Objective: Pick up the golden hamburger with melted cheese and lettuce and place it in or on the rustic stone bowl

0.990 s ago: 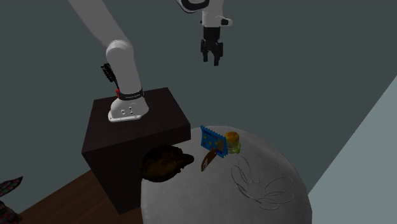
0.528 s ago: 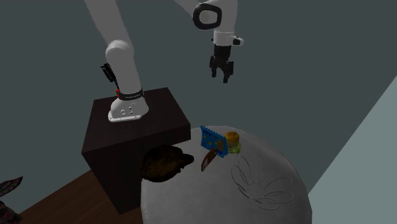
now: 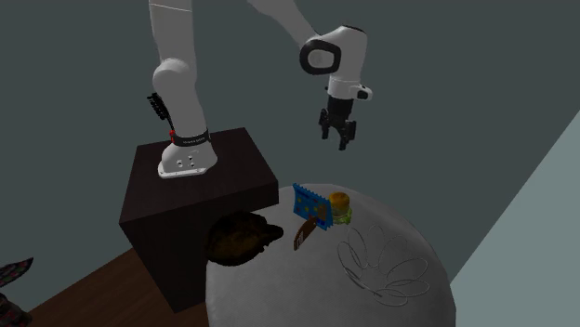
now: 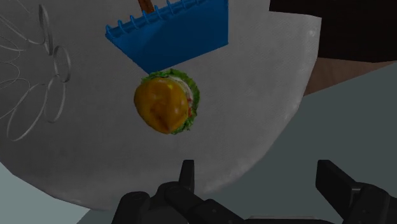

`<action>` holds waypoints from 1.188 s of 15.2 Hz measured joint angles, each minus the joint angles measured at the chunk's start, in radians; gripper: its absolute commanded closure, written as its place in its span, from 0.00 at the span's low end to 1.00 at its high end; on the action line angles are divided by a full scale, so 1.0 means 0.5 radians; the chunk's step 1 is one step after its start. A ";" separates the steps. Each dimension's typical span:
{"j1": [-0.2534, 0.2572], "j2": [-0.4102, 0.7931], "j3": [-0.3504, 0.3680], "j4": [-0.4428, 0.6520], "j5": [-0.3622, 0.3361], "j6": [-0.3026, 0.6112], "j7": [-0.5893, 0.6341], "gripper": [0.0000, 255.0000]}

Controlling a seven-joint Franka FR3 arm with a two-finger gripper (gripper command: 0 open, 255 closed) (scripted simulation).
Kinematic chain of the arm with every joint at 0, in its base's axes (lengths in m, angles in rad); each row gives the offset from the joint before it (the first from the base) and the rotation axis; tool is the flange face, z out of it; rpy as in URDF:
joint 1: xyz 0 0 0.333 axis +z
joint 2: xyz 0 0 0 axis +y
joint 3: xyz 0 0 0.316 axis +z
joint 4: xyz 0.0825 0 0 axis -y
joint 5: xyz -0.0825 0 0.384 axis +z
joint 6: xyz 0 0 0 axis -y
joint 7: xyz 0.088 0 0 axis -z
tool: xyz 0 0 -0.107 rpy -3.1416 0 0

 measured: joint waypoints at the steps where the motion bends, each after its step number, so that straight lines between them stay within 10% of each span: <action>1: -0.017 0.079 0.004 0.037 0.035 0.028 -0.032 0.00; 18: -0.383 1.020 0.131 0.661 0.350 0.223 -0.392 0.00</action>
